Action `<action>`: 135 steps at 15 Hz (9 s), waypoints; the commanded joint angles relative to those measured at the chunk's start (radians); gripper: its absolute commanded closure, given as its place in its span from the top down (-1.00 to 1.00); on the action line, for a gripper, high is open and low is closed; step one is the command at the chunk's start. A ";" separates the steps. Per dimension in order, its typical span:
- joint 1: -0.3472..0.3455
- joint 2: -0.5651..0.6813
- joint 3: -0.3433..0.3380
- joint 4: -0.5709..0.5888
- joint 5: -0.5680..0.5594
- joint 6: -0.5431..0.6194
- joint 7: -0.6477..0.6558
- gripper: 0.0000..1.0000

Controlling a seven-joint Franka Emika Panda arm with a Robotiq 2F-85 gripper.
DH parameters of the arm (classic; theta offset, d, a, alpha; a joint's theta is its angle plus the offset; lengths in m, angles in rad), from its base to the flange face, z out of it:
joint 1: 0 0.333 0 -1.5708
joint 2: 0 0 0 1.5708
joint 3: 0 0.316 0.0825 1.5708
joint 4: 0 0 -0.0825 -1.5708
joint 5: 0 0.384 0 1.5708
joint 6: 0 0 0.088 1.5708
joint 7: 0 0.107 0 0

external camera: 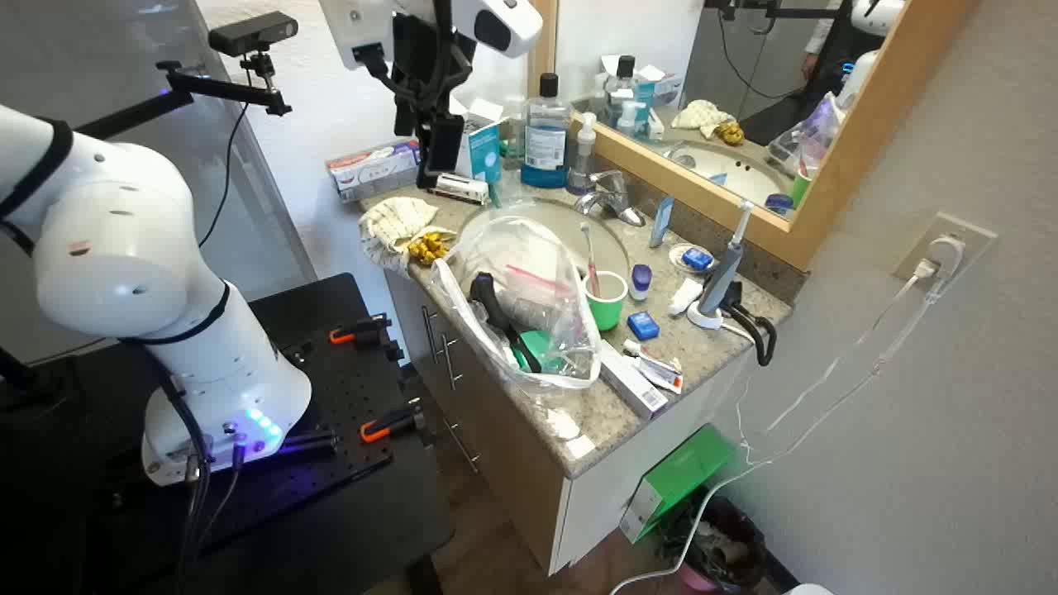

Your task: Pick up the hair ribbon and put it in the plastic

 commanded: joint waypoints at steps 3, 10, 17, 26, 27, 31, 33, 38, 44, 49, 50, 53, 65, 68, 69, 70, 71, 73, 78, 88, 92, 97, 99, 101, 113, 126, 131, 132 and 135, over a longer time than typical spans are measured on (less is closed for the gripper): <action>-0.031 0.005 0.024 0.002 0.011 -0.003 -0.014 1.00; -0.031 0.005 0.024 0.002 0.011 -0.003 -0.014 1.00; -0.024 0.022 0.055 0.022 0.027 -0.001 0.024 1.00; 0.021 0.021 0.175 0.020 0.070 0.161 0.054 1.00; 0.028 0.022 0.179 0.014 0.082 0.195 0.048 1.00; 0.062 0.034 0.191 -0.013 0.113 0.307 0.024 1.00; 0.072 0.043 0.204 -0.029 0.111 0.357 0.038 1.00; 0.107 0.088 0.249 -0.066 0.096 0.432 0.045 1.00; 0.153 0.150 0.307 -0.073 0.096 0.447 0.057 1.00; 0.179 0.215 0.339 -0.095 0.094 0.498 0.056 1.00; 0.181 0.231 0.339 -0.101 0.094 0.517 0.051 1.00; 0.180 0.274 0.333 -0.115 0.099 0.581 0.039 1.00; 0.176 0.402 0.336 -0.113 0.083 0.649 0.040 1.00; 0.176 0.416 0.337 -0.113 0.078 0.646 0.040 1.00; 0.176 0.416 0.337 -0.113 0.078 0.645 0.040 1.00; 0.176 0.416 0.337 -0.113 0.077 0.645 0.040 1.00; 0.173 0.403 0.327 -0.120 0.096 0.651 0.020 1.00; 0.176 0.406 0.317 -0.124 0.128 0.672 -0.013 1.00; 0.181 0.425 0.317 -0.125 0.132 0.688 -0.046 1.00; 0.202 0.557 0.362 -0.124 0.132 0.780 -0.046 1.00; 0.206 0.592 0.379 -0.170 0.156 0.892 -0.050 1.00; 0.213 0.619 0.401 -0.236 0.161 1.007 -0.054 1.00; 0.212 0.631 0.408 -0.250 0.159 1.032 -0.054 1.00; 0.212 0.643 0.414 -0.258 0.139 1.050 -0.041 1.00; 0.197 0.694 0.419 -0.246 0.068 1.087 -0.029 1.00; 0.197 0.786 0.415 -0.178 -0.079 1.093 -0.013 1.00; 0.191 0.842 0.419 -0.147 -0.073 1.105 -0.025 1.00; 0.189 0.851 0.418 -0.142 -0.075 1.106 -0.023 1.00; 0.181 0.866 0.420 -0.132 -0.069 1.105 -0.028 0.47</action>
